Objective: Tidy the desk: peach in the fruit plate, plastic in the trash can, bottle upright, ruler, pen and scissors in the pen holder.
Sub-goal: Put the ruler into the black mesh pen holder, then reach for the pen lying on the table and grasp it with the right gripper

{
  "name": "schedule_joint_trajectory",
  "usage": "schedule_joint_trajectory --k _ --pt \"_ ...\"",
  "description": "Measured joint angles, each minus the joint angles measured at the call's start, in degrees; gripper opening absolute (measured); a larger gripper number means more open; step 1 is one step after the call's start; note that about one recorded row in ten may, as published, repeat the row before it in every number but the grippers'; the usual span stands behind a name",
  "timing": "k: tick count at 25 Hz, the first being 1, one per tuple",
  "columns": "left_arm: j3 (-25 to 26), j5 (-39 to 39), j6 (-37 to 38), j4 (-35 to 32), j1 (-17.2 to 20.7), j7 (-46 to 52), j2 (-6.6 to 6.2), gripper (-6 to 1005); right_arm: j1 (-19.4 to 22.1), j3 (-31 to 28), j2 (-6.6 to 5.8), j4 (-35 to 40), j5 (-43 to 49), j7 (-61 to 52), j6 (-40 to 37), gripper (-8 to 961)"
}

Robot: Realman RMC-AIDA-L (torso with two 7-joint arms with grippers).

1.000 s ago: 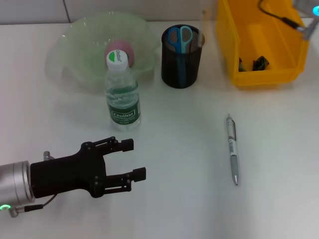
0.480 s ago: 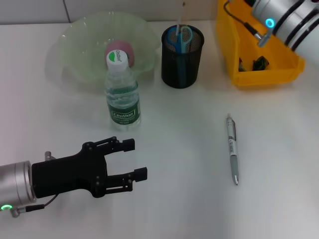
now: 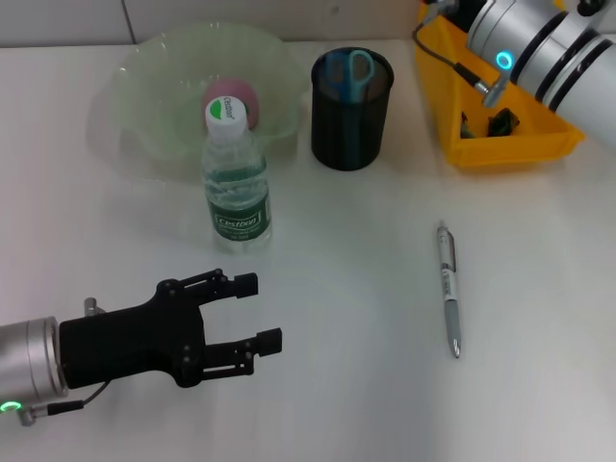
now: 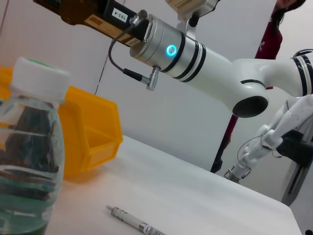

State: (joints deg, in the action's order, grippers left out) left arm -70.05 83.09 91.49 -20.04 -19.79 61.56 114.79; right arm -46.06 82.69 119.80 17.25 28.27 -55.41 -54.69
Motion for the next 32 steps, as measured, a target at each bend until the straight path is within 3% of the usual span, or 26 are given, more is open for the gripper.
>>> schedule_joint_trajectory --k 5,8,11,13,14,18,20,25,32 --pt "0.00 0.03 0.38 0.08 0.45 -0.03 0.00 817 3.20 3.96 -1.23 6.23 4.03 -6.45 -0.05 490" --pt "0.00 0.06 0.57 0.09 0.69 -0.03 -0.01 817 8.29 3.58 -2.87 16.87 16.36 -17.68 0.19 496" --pt "0.00 0.06 0.74 0.09 0.73 0.08 -0.12 817 13.72 0.98 -4.53 32.03 35.83 -35.60 -0.11 501" --pt "0.00 0.06 0.77 0.09 0.75 0.10 -0.15 817 15.88 -2.48 -4.66 43.72 54.55 -53.11 -3.44 624" --pt "0.00 0.06 0.80 0.09 0.76 0.15 -0.16 817 16.29 -4.07 -4.50 48.70 62.49 -60.49 -5.75 685" --pt "-0.16 0.06 0.91 0.02 0.62 0.23 -0.14 817 12.87 -12.37 -2.24 63.76 95.37 -86.82 -24.88 750" --pt "-0.31 0.06 0.96 0.00 0.31 0.29 -0.12 817 10.03 -14.27 -1.50 66.71 105.61 -93.47 -32.64 766" --pt "-0.07 0.06 1.01 0.00 0.09 0.95 -0.02 817 4.34 -14.23 -1.23 65.66 118.45 -103.60 -41.61 766" --pt "0.00 0.06 0.89 0.00 0.42 0.62 -0.40 817 1.75 -10.04 -0.57 58.25 122.81 -111.88 -41.41 765"
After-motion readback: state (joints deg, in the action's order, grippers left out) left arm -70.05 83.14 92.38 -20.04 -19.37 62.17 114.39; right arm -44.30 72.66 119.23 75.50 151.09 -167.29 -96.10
